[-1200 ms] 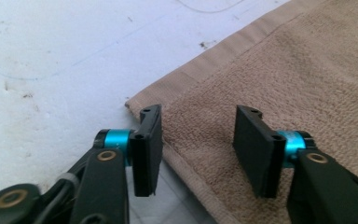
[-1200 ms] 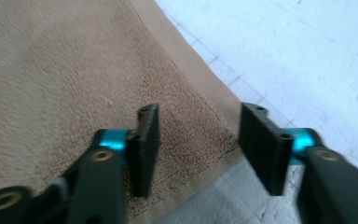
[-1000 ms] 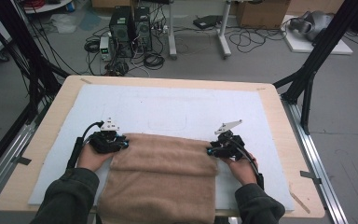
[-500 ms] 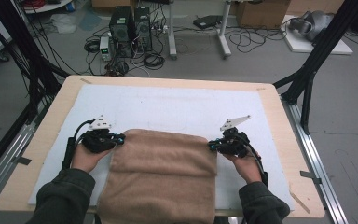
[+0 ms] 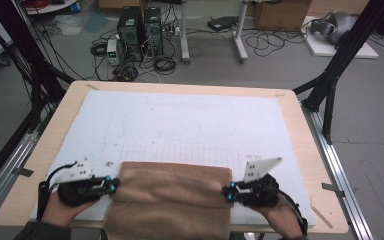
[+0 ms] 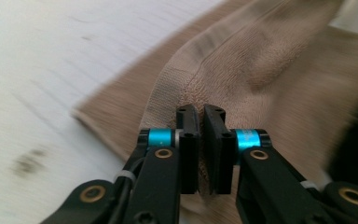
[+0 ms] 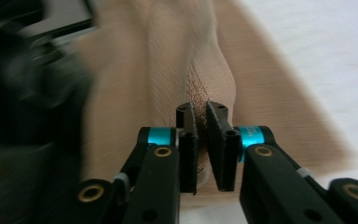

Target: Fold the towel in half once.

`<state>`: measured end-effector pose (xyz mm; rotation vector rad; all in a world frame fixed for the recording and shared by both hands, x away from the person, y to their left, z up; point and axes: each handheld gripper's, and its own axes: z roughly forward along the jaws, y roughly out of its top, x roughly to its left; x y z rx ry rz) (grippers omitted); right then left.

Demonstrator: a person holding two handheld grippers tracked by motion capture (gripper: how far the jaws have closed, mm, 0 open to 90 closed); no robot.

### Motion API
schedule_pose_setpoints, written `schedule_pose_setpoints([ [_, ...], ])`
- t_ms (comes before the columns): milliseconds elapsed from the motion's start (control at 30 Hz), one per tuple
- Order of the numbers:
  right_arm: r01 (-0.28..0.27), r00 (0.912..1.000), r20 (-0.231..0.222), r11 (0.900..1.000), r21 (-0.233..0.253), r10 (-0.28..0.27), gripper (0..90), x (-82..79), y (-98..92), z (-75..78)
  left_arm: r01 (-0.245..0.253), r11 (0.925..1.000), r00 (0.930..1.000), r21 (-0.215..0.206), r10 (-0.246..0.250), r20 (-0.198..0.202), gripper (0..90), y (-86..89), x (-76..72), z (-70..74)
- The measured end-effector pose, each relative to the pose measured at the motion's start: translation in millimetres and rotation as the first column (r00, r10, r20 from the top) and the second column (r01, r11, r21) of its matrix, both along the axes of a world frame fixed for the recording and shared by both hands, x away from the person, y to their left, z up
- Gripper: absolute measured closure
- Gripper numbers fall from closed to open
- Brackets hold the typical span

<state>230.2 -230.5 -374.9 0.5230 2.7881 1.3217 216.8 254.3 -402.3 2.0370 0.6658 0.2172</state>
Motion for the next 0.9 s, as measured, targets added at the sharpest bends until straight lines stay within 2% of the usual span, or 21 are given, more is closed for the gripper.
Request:
schedule_pose_setpoints([
  [67,-0.016,0.9998,-0.007,0.999,0.032,0.016,72.7,-9.9,-3.0,2.3,-0.019,0.9998,0.9998,-0.005,0.019,0.006,71.3,4.1,-2.9,2.2],
  [167,0.027,0.9996,0.002,0.997,0.07,-0.027,65.9,-4.1,-8.8,7.7,-0.068,0.9977,0.9973,0.003,0.068,0.028,63.8,8.3,9.2,7.3],
  [200,0.048,0.9987,0.012,0.997,0.056,-0.049,64.9,1.9,-10.1,8.2,-0.079,0.9968,0.9961,0.013,0.079,0.039,62.6,8.6,15.2,8.0],
  [300,0.116,0.9929,0.026,0.993,0.012,-0.116,59.1,22.7,-12.2,2.5,-0.105,0.9944,0.9938,0.013,0.104,0.038,58.7,5.3,33.9,6.2],
  [367,0.152,0.9882,0.02,0.988,0.01,-0.152,55.6,36.3,-13.6,-3.6,-0.112,0.9935,0.9935,0.022,0.111,0.024,56.5,0.2,46.9,2.4],
  [500,0.199,0.98,0.017,0.98,-0.014,-0.198,52.5,59.3,-13.2,-16.1,-0.133,0.9886,0.9911,0.07,0.133,0.011,52.6,-10.6,68.1,-8.9],
  [600,0.218,0.9758,0.005,0.975,-0.032,-0.218,47.9,73.5,-10.2,-27.0,-0.164,0.981,0.9865,0.104,0.163,0.017,47.9,-16.0,80.0,-17.3],
  [700,0.228,0.9731,-0.021,0.973,-0.043,-0.229,46.5,87.1,-7.9,-42.1,-0.184,0.9745,0.9828,0.129,0.185,0.003,44.5,-19.2,90.7,-25.8],
  [833,0.236,0.969,-0.052,0.967,-0.099,-0.241,45.0,97.1,-6.0,-58.7,-0.183,0.9686,0.9814,0.168,0.19,-0.026,42.7,-21.4,99.1,-35.7],
  [900,0.226,0.9713,-0.049,0.968,-0.111,-0.233,45.0,98.5,-5.0,-63.3,-0.178,0.9681,0.9799,0.176,0.191,-0.057,41.3,-21.2,102.6,-39.6],
])
